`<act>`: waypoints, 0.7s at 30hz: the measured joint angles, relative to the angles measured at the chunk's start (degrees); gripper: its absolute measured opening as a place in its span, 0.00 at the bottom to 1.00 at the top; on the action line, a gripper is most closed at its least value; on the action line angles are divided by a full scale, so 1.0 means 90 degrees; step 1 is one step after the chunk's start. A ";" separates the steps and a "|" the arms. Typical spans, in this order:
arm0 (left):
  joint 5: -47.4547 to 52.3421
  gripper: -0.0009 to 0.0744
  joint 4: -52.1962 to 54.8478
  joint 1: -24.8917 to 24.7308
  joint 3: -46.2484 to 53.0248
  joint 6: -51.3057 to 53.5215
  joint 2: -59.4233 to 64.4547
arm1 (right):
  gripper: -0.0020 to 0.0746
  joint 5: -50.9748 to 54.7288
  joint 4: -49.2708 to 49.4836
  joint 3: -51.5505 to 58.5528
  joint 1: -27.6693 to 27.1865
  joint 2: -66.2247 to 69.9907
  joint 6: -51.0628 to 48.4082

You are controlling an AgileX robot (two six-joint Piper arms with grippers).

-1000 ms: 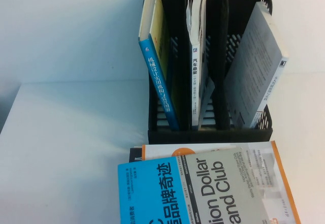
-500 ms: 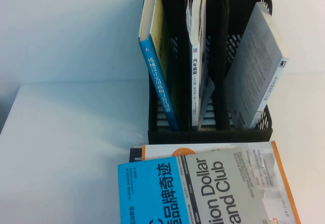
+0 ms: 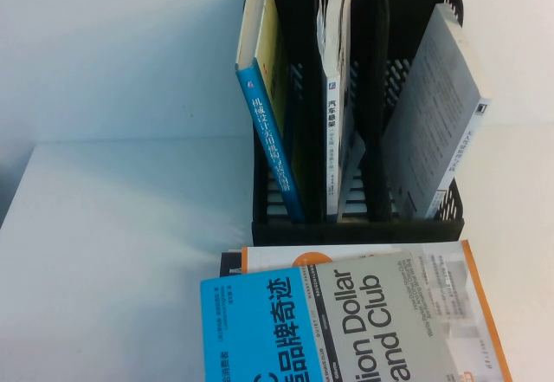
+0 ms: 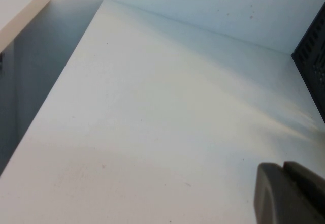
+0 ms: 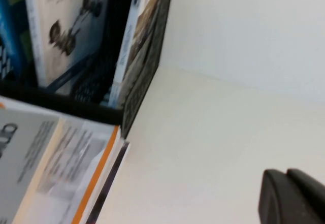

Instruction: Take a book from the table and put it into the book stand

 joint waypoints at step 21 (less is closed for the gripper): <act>0.0024 0.01 0.0000 0.0000 0.0000 0.0137 0.0000 | 0.02 -0.3366 0.1052 0.4081 -0.1736 -0.1370 0.0338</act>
